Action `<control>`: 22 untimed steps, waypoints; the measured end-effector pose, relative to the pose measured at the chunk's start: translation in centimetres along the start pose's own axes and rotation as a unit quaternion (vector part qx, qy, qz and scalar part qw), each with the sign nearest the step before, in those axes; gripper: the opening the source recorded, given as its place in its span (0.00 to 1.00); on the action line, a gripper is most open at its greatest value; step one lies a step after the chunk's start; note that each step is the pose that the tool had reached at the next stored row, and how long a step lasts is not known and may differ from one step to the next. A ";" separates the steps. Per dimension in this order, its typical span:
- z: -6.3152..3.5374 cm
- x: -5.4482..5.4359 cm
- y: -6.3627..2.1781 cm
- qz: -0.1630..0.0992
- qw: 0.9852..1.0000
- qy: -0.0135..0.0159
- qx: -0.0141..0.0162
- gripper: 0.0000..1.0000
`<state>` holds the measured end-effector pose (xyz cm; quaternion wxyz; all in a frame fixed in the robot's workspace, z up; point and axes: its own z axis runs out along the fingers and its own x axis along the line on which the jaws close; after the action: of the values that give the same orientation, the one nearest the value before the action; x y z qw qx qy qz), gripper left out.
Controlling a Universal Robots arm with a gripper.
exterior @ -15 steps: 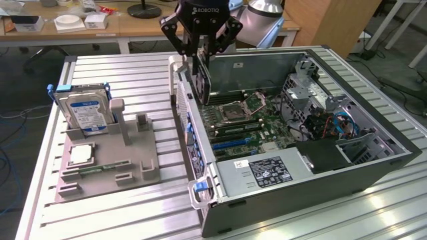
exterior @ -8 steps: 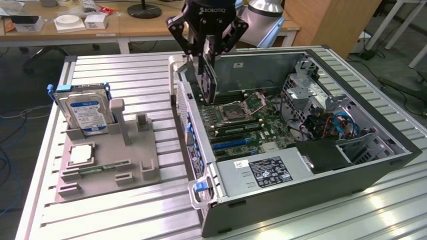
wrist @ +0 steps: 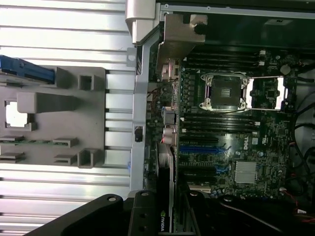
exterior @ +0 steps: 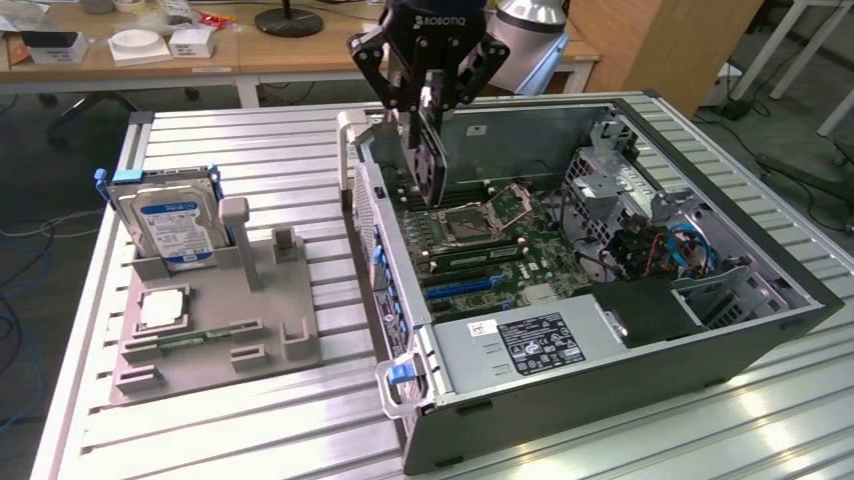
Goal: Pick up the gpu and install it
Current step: 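Pick up the gpu and move the gpu toward the slot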
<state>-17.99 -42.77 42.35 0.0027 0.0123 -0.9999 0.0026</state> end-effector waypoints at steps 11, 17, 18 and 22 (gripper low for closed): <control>0.02 -1.7 -0.04 0.000 1.000 0.000 0.000 0.26; 0.03 -2.6 -0.06 0.000 1.000 0.000 0.000 0.26; 0.04 -2.7 -0.07 0.000 1.000 0.000 0.000 0.26; 0.05 -3.3 -0.08 0.000 1.000 0.000 0.000 0.26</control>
<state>-14.68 -42.77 42.28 0.0027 0.0127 -0.9999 0.0027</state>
